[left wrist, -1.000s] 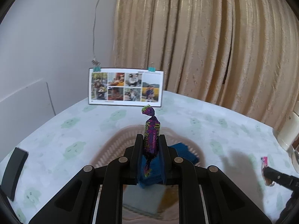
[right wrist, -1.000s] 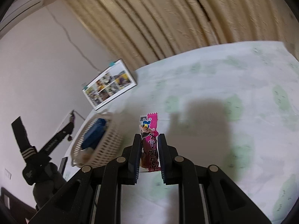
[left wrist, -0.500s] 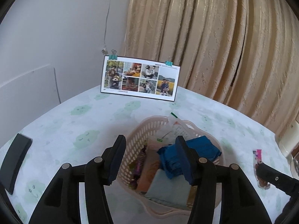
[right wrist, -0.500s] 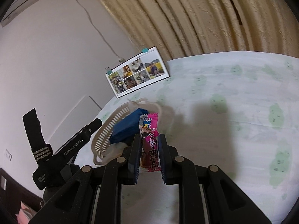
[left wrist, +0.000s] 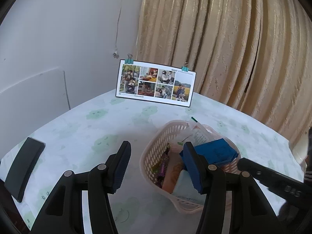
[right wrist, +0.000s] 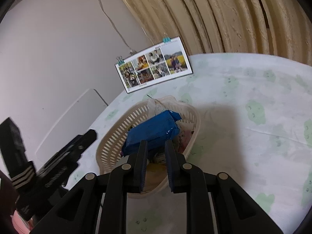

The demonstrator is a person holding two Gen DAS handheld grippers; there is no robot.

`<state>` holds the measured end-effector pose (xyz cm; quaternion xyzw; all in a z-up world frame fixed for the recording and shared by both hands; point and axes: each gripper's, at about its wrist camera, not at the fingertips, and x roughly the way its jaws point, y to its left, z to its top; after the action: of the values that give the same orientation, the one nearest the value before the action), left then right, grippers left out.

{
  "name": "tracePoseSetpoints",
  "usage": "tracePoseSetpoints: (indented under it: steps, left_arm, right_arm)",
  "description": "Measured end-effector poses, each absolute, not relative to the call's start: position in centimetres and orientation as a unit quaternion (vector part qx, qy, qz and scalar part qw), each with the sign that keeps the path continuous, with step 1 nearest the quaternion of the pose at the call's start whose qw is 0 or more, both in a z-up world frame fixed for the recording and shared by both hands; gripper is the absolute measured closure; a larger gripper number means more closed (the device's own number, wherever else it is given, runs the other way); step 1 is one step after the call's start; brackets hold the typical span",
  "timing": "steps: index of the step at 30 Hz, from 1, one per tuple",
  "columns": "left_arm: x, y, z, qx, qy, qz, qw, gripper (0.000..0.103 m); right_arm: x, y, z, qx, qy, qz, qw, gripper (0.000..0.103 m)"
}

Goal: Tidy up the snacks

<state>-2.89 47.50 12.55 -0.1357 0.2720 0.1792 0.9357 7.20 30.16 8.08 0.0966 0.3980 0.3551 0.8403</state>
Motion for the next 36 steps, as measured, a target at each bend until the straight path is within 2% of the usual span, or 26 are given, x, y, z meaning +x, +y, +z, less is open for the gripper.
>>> tracePoseSetpoints:
  steps: [5,6,7,9,11,13,18,24,27,36]
  left_arm:
    - [-3.4,48.0,12.5,-0.142,0.271,0.184,0.934,0.042]
    - [-3.3,48.1,12.5,-0.143,0.272,0.185,0.934,0.041]
    - [-3.4,48.1,12.4,-0.143,0.272,0.185,0.933,0.04]
    - [-3.5,48.0,12.4,-0.141,0.273,0.187,0.933,0.033]
    - [-3.7,47.7,12.4,-0.134,0.268,0.194,0.934,0.023]
    - [-3.9,47.5,12.5,-0.125,0.263,0.199,0.936,0.019]
    - [-4.3,46.6,12.7,-0.097,0.258,0.207,0.939,0.012]
    - [-4.6,45.4,12.9,-0.068,0.256,0.213,0.94,0.009]
    - [-5.0,45.2,13.0,-0.06,0.253,0.216,0.941,0.008]
    - [-5.6,44.2,13.5,-0.035,0.244,0.224,0.943,0.006]
  right_arm:
    - [7.4,29.1,7.6,0.11,0.4,0.345,0.842,0.081]
    - [7.4,29.0,7.7,0.112,0.398,0.344,0.843,0.072]
    - [7.1,28.6,7.8,0.112,0.394,0.335,0.848,0.057]
    - [6.9,28.1,7.9,0.111,0.388,0.326,0.855,0.049]
    - [6.3,27.5,7.9,0.107,0.387,0.322,0.857,0.047]
    - [5.9,27.2,7.7,0.099,0.39,0.314,0.86,0.036]
    - [4.7,26.4,7.0,0.08,0.399,0.298,0.864,0.027]
    - [3.5,26.3,7.2,0.058,0.395,0.294,0.868,0.025]
    - [2.9,26.6,7.6,0.048,0.388,0.295,0.872,0.018]
    - [1.3,27.6,8.7,0.017,0.367,0.293,0.882,0.01]
